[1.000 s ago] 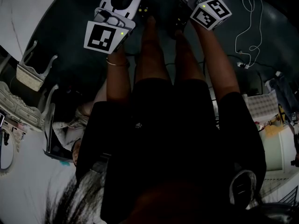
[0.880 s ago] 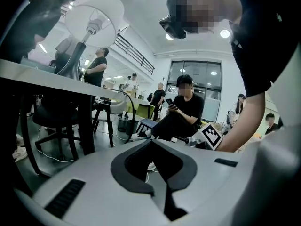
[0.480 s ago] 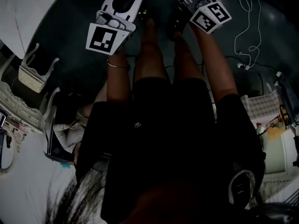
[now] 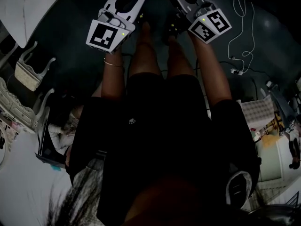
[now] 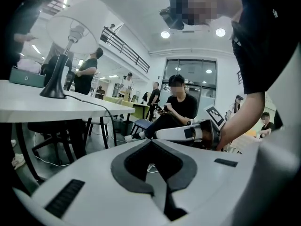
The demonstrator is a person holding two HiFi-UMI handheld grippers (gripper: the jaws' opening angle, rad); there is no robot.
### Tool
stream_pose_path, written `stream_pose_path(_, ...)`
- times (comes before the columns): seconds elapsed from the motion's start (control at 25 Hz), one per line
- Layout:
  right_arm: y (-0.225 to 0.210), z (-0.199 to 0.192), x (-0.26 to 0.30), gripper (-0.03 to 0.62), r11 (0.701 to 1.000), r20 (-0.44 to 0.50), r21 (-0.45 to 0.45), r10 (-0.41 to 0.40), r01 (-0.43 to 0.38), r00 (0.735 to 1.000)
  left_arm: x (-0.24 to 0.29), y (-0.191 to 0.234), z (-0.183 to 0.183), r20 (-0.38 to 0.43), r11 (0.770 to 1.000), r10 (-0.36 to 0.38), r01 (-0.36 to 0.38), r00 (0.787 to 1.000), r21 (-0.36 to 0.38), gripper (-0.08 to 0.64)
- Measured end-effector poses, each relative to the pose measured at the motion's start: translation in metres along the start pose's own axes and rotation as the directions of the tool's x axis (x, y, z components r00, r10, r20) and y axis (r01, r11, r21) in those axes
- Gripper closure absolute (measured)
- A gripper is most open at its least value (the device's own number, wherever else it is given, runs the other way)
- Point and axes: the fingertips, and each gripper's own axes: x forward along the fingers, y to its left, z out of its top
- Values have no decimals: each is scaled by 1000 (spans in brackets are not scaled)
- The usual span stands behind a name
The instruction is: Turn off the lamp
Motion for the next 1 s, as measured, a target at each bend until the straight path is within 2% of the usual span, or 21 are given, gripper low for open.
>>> stream_pose_path(0.2,34,22,-3,591,999,18,-26,45,-45,999,-4,-12,26,46,1000,0,1,999,-5,554)
stream_pose_path(0.44,69,46,-10,591,996,40,-50,75,-72,996,-9,-34,58,54,998,-62,61,997,25,554)
stream_pose_path(0.68,88,62,-16,591,994,54,-62,93,-89,994,-14,-47,84,79,994,-112,112,991,13,554)
stream_pose_path(1.0,119,73,-26,591,988,58,-47,149,-146,987,-29,-56,99,70,996,-81,84,994,-40,554)
